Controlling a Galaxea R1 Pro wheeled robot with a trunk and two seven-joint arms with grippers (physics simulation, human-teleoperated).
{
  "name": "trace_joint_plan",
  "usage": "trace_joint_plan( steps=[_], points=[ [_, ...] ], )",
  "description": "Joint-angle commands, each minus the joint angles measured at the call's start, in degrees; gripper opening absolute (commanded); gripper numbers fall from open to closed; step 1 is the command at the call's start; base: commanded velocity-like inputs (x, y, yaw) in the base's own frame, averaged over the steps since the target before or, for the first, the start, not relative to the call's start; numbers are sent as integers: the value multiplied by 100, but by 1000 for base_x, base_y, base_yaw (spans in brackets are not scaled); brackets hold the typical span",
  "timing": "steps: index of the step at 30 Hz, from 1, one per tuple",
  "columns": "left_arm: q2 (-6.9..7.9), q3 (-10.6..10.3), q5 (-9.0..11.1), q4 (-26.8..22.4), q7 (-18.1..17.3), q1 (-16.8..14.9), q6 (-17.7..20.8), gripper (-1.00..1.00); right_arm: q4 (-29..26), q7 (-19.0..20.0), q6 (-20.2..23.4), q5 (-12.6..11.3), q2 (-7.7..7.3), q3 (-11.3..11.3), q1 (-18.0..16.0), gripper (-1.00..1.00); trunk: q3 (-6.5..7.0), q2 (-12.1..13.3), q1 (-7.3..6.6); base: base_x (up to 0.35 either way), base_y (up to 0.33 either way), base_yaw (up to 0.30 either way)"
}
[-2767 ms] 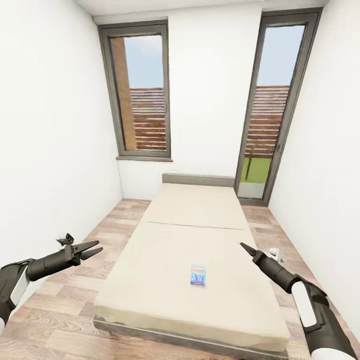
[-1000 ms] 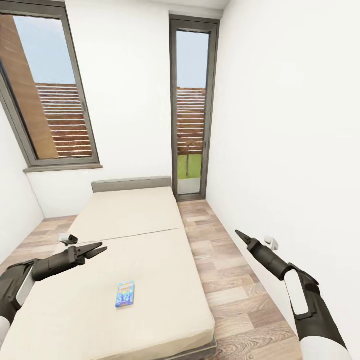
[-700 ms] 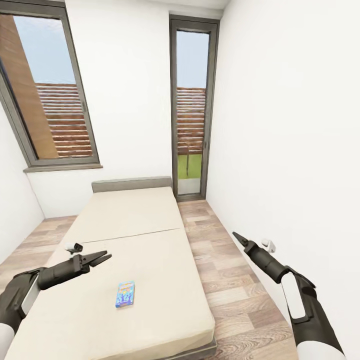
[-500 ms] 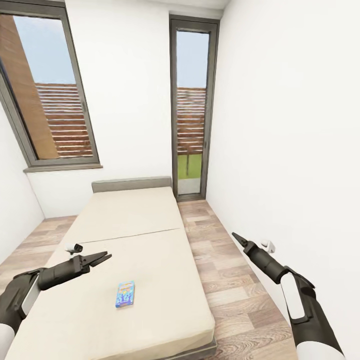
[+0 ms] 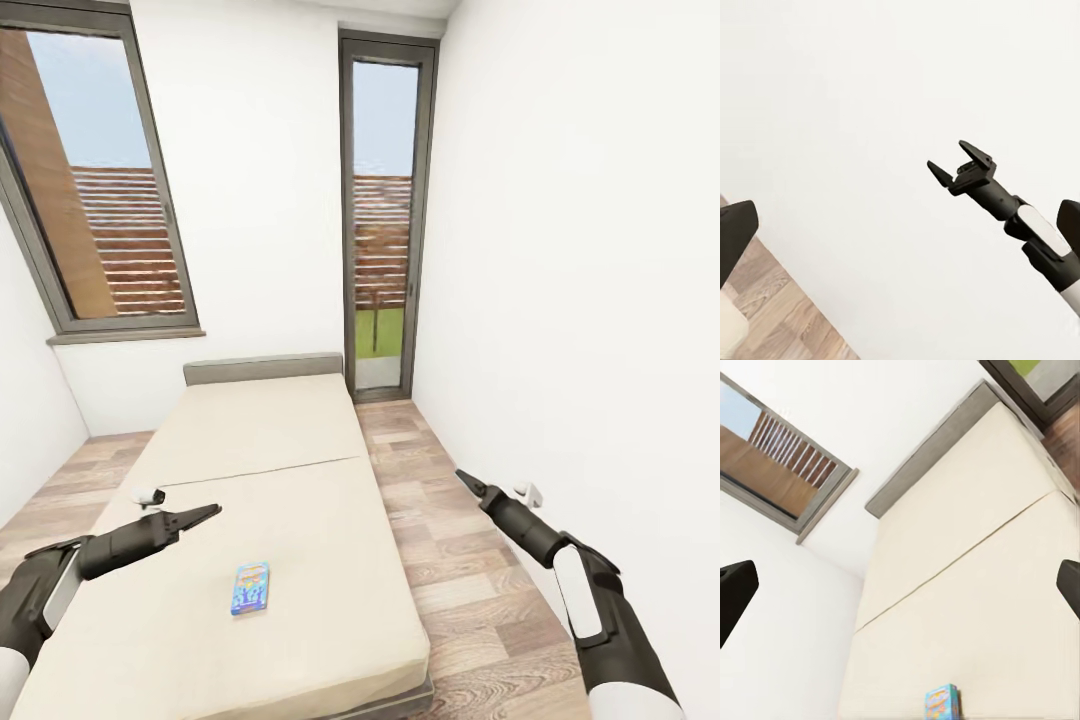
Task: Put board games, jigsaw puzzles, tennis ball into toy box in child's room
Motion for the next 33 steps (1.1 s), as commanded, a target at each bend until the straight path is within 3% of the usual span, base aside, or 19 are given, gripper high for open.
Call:
trace_joint_plan(
  steps=[1,2,9,26,33],
  points=[
    [1,2,8,1,15,-3,27,100,-1,-22,43,-25,6,14,-6,100,-9,-10,3,0,0,0],
    [-3,3,10,1,1143,-3,-1701,100,1,-342,38,-23,5,466,-6,100,-9,-10,3,0,0,0],
    [-13,9,23,1,1662,-3,-1670,100,3,-924,26,-29,4,678,-6,100,-9,-10,3,0,0,0],
    [-16,9,57,1,2775,-10,-1660,100,15,-996,-10,-25,4,702,-6,100,-9,-10,3,0,0,0],
    [-60,9,67,1,3740,-15,-1645,100,25,-1192,-25,-20,8,702,-6,100,-9,-10,3,0,0,0]
  ],
)
